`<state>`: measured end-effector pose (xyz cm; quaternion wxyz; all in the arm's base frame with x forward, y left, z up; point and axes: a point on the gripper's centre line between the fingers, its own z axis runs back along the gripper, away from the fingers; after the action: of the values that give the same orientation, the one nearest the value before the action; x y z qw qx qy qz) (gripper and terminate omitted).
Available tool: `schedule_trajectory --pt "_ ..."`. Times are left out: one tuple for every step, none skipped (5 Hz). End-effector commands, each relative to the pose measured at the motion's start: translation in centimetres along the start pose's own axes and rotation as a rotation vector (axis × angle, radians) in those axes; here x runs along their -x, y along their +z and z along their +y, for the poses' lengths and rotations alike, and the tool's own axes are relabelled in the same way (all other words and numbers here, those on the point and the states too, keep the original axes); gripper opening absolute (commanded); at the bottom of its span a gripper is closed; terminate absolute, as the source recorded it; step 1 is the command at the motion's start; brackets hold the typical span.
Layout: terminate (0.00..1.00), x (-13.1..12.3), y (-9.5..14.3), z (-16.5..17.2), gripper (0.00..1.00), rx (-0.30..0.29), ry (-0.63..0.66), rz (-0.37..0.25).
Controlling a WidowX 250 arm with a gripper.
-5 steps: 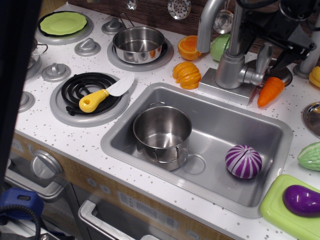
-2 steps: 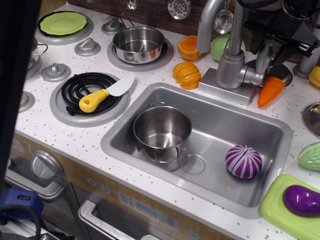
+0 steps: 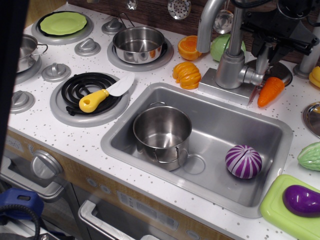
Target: Turn lever vertical to front
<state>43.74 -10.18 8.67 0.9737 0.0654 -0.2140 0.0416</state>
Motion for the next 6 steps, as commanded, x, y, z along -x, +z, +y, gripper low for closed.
schedule_trajectory --pt "0.0 2.0 2.0 -1.4 0.0 0.095 0.131 0.051" --pt "0.0 3.4 1.6 -1.9 0.0 0.13 0.165 0.115" --pt "0.0 3.8 0.5 -1.8 0.0 0.18 0.179 0.158" --pt "0.0 4.0 -0.4 -1.4 0.0 0.198 0.167 0.193" --pt "0.0 4.5 -1.3 -1.4 0.0 0.216 0.174 0.208" --pt "0.0 5.1 -1.8 -1.8 0.0 0.165 0.157 0.246"
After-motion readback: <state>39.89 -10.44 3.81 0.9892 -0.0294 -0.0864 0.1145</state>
